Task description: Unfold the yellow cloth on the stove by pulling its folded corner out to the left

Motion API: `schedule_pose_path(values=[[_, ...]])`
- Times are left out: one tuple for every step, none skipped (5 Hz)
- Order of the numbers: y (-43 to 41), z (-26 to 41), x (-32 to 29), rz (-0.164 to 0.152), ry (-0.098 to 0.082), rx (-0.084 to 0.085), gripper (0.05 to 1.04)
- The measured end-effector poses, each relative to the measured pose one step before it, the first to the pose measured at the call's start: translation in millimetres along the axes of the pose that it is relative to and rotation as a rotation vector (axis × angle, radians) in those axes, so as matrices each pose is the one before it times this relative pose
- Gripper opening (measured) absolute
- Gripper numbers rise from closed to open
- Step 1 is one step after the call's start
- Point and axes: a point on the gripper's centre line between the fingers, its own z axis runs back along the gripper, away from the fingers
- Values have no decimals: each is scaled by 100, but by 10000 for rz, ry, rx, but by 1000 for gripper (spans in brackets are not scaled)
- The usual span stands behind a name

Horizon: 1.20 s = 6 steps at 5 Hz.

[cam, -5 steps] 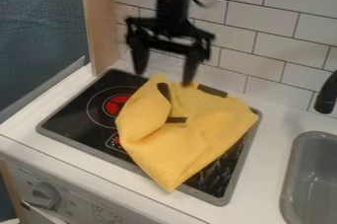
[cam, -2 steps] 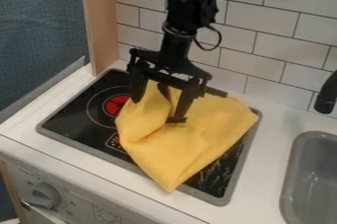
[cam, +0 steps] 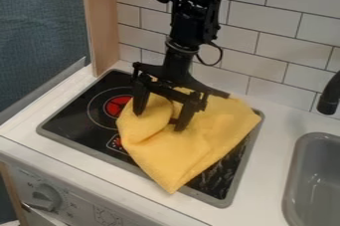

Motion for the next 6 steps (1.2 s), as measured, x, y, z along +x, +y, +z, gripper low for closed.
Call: schedule_pose_path(values=[[83, 1, 139, 111, -88, 52, 622], [3, -46, -251, -26, -30, -18, 326], [449, 1409, -444, 116, -445, -205, 129], [999, 523, -516, 381, -36, -201, 51], [2144, 285, -562, 813, 29, -325, 50], [2983, -461, 377, 1224, 200, -397, 50]])
